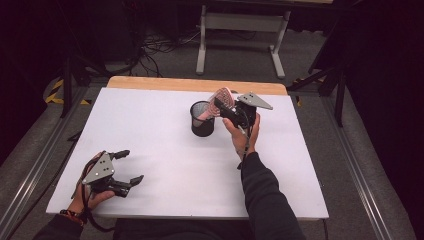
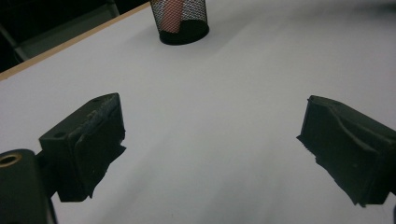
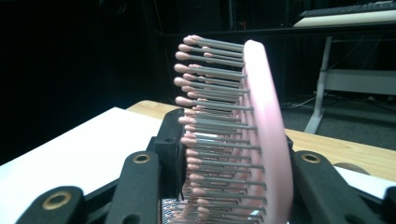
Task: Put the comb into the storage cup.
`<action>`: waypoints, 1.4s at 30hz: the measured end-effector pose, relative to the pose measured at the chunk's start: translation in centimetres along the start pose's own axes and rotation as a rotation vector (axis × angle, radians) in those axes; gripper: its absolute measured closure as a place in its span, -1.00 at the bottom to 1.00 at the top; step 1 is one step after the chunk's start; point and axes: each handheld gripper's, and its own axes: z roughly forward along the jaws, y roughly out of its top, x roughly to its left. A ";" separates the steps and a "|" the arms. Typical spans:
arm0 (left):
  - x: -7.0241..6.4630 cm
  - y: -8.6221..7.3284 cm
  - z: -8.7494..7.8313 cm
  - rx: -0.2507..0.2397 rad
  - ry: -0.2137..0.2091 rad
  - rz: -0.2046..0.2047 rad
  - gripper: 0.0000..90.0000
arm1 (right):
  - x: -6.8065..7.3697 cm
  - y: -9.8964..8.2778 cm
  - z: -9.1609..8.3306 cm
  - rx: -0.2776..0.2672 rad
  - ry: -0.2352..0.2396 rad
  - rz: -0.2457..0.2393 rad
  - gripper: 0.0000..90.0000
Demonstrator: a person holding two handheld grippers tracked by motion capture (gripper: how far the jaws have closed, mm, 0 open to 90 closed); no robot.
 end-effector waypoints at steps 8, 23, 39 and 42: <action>0.0 0.0 0.0 0.006 -0.002 0.009 -0.83 | -0.6 -0.6 0.0 0.021 -0.024 0.006 0.19; 0.0 0.0 0.1 0.016 -0.004 0.011 -0.83 | -1.0 -1.1 0.0 0.033 -0.030 0.009 0.03; 0.1 -0.1 0.1 0.017 0.001 0.009 -0.82 | -0.9 -1.0 -0.5 0.031 -0.048 -0.013 -0.40; 0.1 -0.1 0.1 0.017 0.001 0.010 -0.82 | -0.7 -0.9 -0.7 0.025 -0.045 -0.018 -0.42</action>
